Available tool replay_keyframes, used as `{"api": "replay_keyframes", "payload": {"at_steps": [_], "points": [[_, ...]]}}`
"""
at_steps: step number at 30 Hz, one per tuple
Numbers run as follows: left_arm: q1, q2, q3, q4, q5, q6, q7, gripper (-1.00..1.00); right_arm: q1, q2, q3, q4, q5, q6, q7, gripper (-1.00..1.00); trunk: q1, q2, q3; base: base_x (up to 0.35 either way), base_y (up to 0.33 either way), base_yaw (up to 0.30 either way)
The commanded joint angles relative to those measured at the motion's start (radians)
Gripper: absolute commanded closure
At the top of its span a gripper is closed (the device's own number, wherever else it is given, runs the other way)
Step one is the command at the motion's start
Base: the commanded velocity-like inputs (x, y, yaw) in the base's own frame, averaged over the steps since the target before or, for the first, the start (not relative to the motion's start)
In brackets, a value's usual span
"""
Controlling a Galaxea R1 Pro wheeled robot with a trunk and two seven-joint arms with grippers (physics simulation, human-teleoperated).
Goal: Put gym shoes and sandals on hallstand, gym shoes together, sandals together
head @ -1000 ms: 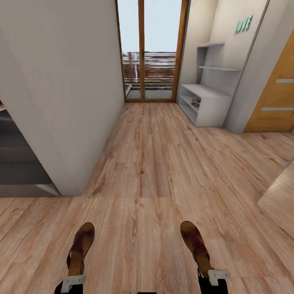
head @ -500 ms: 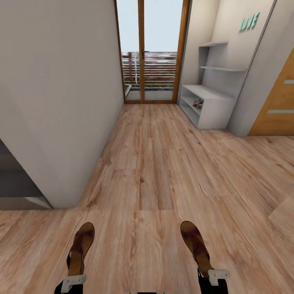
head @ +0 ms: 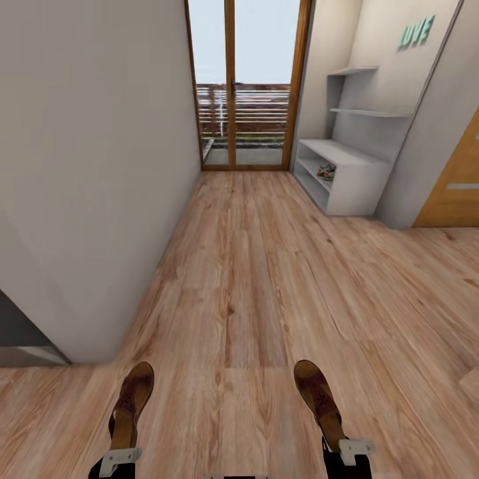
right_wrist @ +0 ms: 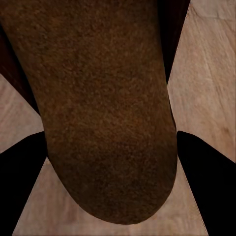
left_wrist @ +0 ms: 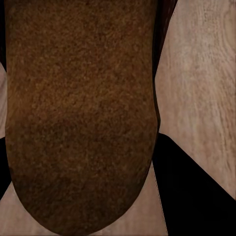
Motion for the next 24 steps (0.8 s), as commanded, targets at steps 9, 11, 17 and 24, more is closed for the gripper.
{"api": "replay_keyframes", "payload": {"at_steps": [9,11,17,24], "points": [[-0.001,0.000,0.010,0.000,-0.004,-0.003,-0.008,1.00,-0.001,0.000,-0.008,0.001,0.010,-0.003,-0.001,1.00,0.000,0.000,-0.001,0.339,0.000,0.000],[-0.001,0.000,0.010,0.000,-0.004,-0.003,-0.008,1.00,-0.001,0.000,-0.008,0.001,0.010,-0.003,-0.001,1.00,0.000,0.000,-0.001,0.338,0.000,0.000],[-0.001,0.000,0.010,0.000,-0.003,-0.003,-0.008,1.00,-0.001,0.000,-0.008,0.001,0.010,-0.003,-0.001,1.00,0.000,0.000,-0.001,0.338,0.000,-0.024],[-0.001,0.000,0.010,0.000,-0.003,-0.003,-0.008,1.00,-0.001,0.000,-0.008,0.001,0.010,-0.003,-0.001,1.00,0.000,0.000,-0.001,0.338,0.000,-0.179]]}}
